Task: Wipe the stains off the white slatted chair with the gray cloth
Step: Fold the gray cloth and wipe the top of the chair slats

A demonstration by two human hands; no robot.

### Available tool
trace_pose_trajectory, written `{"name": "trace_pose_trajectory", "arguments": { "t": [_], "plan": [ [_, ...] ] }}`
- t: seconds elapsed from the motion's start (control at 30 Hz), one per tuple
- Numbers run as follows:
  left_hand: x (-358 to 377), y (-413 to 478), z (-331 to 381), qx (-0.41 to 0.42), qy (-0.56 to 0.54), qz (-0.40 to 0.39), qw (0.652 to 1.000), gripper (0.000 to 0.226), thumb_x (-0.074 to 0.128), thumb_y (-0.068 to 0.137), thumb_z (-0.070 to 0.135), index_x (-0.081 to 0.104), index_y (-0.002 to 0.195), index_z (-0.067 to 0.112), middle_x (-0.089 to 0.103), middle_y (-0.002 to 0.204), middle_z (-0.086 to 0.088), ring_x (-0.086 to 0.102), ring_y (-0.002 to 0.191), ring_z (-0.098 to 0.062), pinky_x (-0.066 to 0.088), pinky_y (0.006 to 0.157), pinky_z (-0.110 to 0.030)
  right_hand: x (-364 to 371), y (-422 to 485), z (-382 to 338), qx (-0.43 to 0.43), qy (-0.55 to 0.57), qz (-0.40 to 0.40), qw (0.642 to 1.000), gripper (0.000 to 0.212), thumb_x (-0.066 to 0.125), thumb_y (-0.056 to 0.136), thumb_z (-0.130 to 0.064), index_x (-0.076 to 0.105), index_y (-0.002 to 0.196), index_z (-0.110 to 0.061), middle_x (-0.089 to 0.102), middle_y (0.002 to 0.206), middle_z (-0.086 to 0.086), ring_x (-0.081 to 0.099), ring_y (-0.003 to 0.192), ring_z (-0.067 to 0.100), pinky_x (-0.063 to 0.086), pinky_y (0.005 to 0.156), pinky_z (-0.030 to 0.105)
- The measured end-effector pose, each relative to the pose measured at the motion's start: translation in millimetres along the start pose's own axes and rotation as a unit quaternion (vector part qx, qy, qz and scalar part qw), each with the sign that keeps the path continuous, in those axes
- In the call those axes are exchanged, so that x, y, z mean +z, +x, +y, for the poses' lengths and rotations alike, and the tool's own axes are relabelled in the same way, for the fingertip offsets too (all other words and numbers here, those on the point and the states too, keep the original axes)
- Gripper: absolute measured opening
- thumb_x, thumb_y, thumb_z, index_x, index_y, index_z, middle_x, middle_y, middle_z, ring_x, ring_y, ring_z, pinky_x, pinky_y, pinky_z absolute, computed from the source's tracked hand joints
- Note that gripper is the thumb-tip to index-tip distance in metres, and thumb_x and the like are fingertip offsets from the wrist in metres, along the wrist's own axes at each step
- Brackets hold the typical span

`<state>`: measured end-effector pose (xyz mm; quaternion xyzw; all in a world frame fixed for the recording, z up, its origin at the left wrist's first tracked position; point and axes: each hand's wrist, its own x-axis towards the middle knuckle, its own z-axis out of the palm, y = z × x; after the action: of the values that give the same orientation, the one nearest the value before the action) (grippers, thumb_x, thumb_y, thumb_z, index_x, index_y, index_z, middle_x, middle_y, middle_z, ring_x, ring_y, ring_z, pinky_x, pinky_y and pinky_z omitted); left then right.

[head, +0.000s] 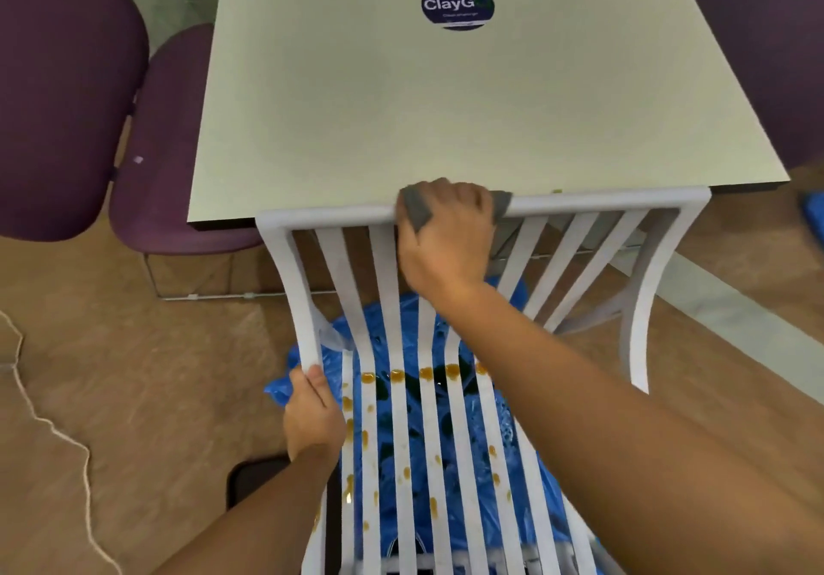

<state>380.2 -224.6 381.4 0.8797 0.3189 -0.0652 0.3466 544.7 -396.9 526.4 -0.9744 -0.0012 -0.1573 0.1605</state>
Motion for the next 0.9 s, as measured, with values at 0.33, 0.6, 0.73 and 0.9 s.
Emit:
{"name": "trace_pose_trajectory", "arguments": {
  "t": [0.33,0.6,0.73,0.9],
  "plan": [
    [0.7,4.6,-1.5,0.01,-0.041,-0.006,0.999,0.04,0.017,0.104,0.049,0.041,0.092,0.019,0.055,0.066,-0.004,0.059,0.06,-0.021,0.05,0.056,-0.042,54.8,-11.3,-119.6,-0.212,-0.006,-0.092,0.973,0.048,0.037,0.101,-0.042,0.049,0.144,-0.024,0.043,0.154,0.0,0.031,0.144,0.027,0.008,0.123,0.047],
    [4.7,9.3,-12.9,0.031,-0.083,-0.016,0.996,0.041,0.019,0.104,0.049,0.043,0.095,0.017,0.053,0.062,-0.004,0.058,0.057,-0.023,0.039,0.052,-0.033,82.3,-57.1,-77.5,-0.436,-0.068,-0.199,0.875,0.052,0.036,0.101,-0.039,0.048,0.148,-0.019,0.017,0.167,0.002,0.002,0.155,0.023,-0.001,0.125,0.045],
    [6.3,13.0,-17.3,0.037,-0.103,-0.028,0.994,0.033,0.044,0.106,0.019,0.047,0.138,0.013,0.065,0.101,0.001,0.062,0.083,-0.016,0.045,0.069,-0.024,104.7,-128.5,-44.7,-0.417,-0.01,-0.319,0.851,0.055,0.04,0.098,-0.037,0.041,0.152,-0.026,0.019,0.166,-0.007,0.0,0.155,0.018,0.0,0.124,0.052],
    [2.0,11.9,-23.2,0.02,-0.215,-0.022,0.976,0.026,0.046,0.102,0.01,0.064,0.117,0.021,0.064,0.091,0.016,0.06,0.081,-0.008,0.051,0.076,-0.037,106.0,-134.2,-49.6,-0.346,0.022,-0.337,0.875,0.054,0.045,0.099,-0.036,0.039,0.152,-0.031,0.018,0.164,-0.017,-0.003,0.153,0.005,-0.012,0.122,0.049]
  ]
}}
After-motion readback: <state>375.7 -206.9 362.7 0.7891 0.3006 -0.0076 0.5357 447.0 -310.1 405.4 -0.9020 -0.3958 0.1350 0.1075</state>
